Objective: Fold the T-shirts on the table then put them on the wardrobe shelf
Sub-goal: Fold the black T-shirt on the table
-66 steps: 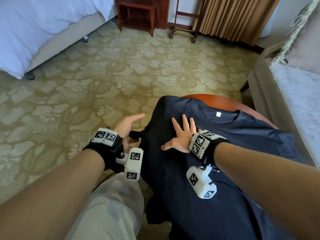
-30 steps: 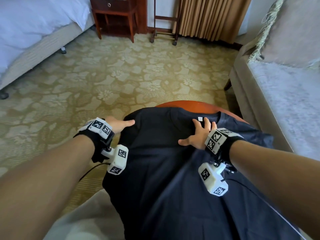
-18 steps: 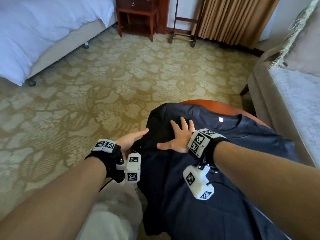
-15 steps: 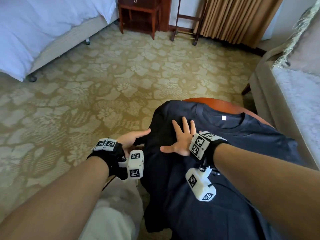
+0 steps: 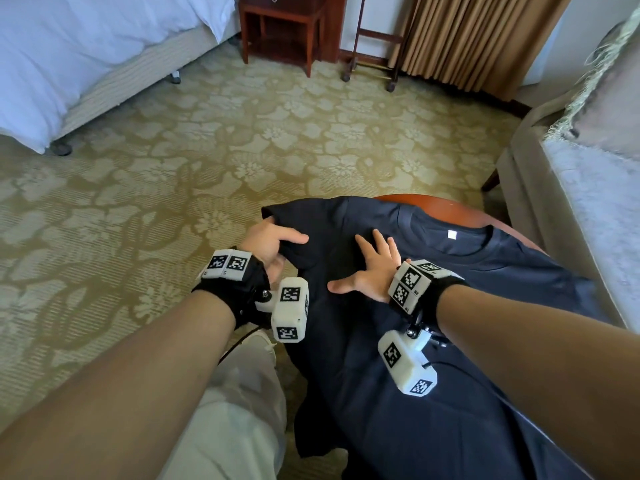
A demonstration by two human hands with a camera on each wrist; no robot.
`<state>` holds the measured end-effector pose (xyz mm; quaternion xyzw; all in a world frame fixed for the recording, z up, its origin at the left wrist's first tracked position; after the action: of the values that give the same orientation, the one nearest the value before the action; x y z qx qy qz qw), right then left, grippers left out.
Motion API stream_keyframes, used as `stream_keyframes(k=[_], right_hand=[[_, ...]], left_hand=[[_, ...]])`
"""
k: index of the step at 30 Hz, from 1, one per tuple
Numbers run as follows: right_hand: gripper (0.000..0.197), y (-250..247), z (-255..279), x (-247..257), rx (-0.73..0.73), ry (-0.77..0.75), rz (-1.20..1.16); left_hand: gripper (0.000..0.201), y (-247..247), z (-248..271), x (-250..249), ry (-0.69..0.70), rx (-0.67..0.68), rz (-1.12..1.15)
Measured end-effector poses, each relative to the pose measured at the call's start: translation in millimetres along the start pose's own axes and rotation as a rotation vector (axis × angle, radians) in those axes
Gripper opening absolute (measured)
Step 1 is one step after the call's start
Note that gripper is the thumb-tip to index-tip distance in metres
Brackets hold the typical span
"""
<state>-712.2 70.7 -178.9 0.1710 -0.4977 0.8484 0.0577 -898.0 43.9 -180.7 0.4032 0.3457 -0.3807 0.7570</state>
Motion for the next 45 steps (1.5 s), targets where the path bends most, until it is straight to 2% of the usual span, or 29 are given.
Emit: stream_keyframes(k=[2, 7, 10, 12, 14, 16, 18, 20, 24, 28, 31, 34, 36, 40, 43, 45], right_hand=[[0.109, -6.3, -1.4, -0.1, -0.032, 0.023, -0.106], [0.097, -21.0, -2.6, -13.9, -0.121, 0.082, -0.178], [0.087, -40.2, -0.7, -37.2, -0.236, 0.168, -0.274], [0.079, -55.8, 4.1, -56.3, -0.314, 0.245, -0.305], [0.072, -70.2, 12.1, -76.2, -0.378, 0.339, -0.338], [0.068, -79.8, 19.5, -96.1, -0.404, 0.425, -0.350], [0.065, -84.3, 25.7, -113.4, -0.405, 0.483, -0.358], [0.065, -85.8, 31.1, -125.8, -0.394, 0.520, -0.366], [0.065, -85.7, 45.2, -137.8, -0.347, 0.528, -0.315], [0.064, -86.5, 42.1, -125.6, -0.327, 0.401, -0.262], [0.063, -87.8, 29.0, -97.4, -0.354, 0.241, -0.342], [0.064, -89.4, 11.2, -63.4, -0.337, 0.122, -0.343], [0.066, -88.8, -2.6, -41.8, -0.318, 0.071, -0.312], [0.064, -77.7, -29.2, -12.3, -0.257, 0.054, -0.149], [0.037, -70.7, -45.2, -4.0, -0.213, 0.087, -0.078], [0.028, -74.9, -54.1, -2.8, -0.237, 0.068, -0.131]], left_hand=[[0.050, 6.4, 2.5, -11.9, 0.093, 0.001, -0.111], [0.027, 29.0, 16.8, -38.3, 0.324, -0.013, -0.652], [0.038, 58.3, 23.8, -41.8, 0.475, 0.089, -0.939], [0.041, 78.6, 28.2, -36.5, 0.521, 0.197, -1.074], [0.032, 97.8, 33.0, -21.4, 0.480, 0.338, -1.199], [0.020, 112.0, 38.2, 0.3, 0.381, 0.479, -1.341], [0.023, 118.5, 39.2, 18.9, 0.263, 0.564, -1.370], [0.022, 120.8, 35.2, 23.5, 0.216, 0.521, -1.306], [0.007, 124.5, 23.2, 9.4, 0.363, 0.270, -1.287], [0.019, 119.2, 11.0, -9.5, 0.428, 0.043, -1.254], [0.021, 106.8, 0.1, -14.7, 0.365, -0.058, -1.277], [0.048, 91.0, -3.8, -9.3, 0.238, -0.107, -1.280], [0.053, 82.5, -3.0, -4.8, 0.142, -0.101, -1.292], [0.047, 76.8, 1.7, 1.2, 0.005, 0.023, -1.474], [0.047, 73.7, 2.0, 2.3, -0.020, 0.128, -1.607], [0.047, 64.9, 0.6, 3.8, -0.066, 0.178, -1.643]])
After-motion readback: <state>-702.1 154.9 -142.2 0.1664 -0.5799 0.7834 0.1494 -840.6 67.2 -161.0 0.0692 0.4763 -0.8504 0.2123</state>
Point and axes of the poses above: each hand's wrist, its own z-axis away from the middle knuckle, its own y-axis out of the palm, x = y × z, the point moved 8 cm from there along -z, towards the middle knuckle
